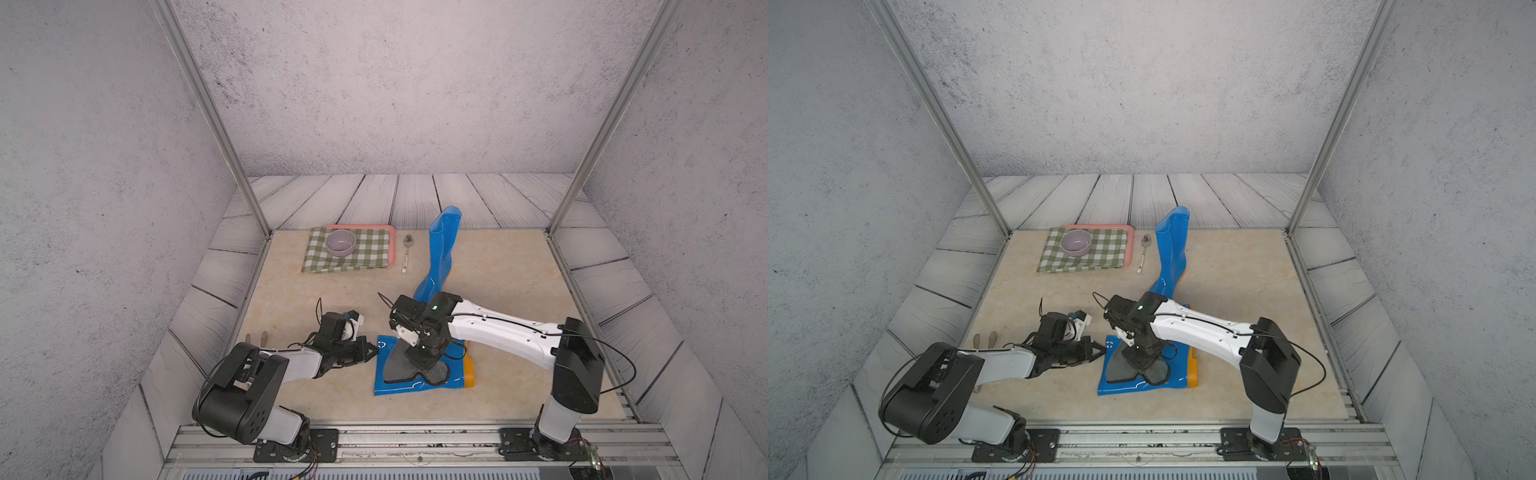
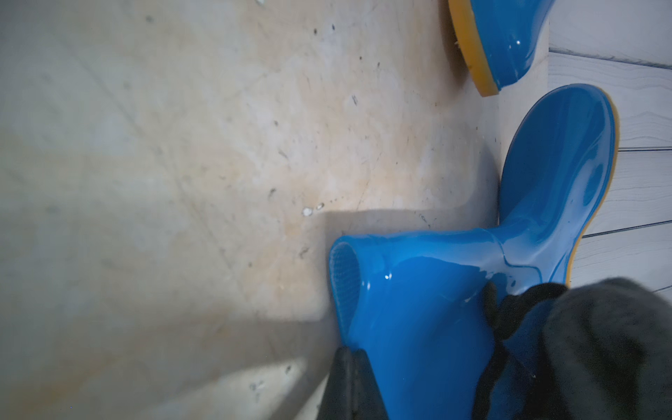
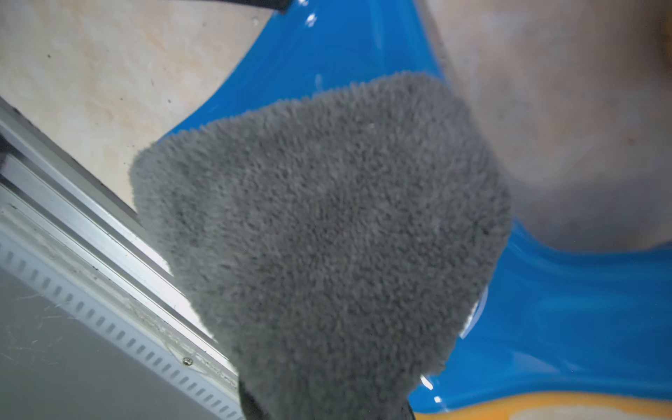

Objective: Wipe the rubber boots with a cloth
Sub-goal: Wipe the dirt off the rubber boot.

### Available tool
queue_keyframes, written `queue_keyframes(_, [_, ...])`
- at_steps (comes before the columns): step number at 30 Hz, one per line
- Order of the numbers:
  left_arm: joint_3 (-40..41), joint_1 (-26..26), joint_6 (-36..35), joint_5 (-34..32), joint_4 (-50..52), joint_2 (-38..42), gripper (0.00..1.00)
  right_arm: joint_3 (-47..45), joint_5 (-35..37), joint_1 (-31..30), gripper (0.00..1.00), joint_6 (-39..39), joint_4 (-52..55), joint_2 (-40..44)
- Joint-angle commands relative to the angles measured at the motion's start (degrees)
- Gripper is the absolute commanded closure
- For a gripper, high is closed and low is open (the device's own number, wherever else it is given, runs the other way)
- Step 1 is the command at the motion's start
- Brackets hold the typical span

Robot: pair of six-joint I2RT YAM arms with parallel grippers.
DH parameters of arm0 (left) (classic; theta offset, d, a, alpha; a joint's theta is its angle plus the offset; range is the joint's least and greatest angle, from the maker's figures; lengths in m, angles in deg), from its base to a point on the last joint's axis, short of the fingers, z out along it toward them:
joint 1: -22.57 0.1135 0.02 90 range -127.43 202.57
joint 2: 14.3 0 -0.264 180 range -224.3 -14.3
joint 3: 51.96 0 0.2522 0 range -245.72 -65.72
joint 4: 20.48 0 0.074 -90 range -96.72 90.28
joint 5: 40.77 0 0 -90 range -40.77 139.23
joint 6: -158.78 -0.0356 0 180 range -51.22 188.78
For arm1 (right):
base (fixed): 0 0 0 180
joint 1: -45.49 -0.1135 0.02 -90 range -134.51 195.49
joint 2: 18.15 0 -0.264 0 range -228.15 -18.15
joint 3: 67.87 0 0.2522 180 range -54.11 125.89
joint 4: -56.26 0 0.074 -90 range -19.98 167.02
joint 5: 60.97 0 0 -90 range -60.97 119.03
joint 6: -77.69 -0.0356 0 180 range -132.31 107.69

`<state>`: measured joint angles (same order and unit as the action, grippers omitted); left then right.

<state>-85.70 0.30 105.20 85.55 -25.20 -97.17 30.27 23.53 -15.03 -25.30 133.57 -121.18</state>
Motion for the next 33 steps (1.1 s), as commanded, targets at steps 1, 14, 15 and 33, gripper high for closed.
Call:
queue_keyframes(1, [0.5,-0.2,-0.5,2.0,-1.9,0.1,1.00,3.1,-1.9,-1.5,1.00,3.6,1.9,-4.1])
queue_keyframes(14, [0.2,0.4,-0.4,3.2,-3.5,-2.4,1.00,-8.4,1.4,-1.9,1.00,0.9,4.7,4.8])
queue_keyframes(15, [0.2,0.5,-0.4,3.3,-3.6,-2.4,1.00,-9.8,1.7,-1.9,1.00,0.3,4.8,5.9])
queue_keyframes(33, [0.2,1.2,-1.0,3.8,-4.1,-3.2,1.00,-21.3,4.0,4.4,1.00,-7.6,11.0,21.4])
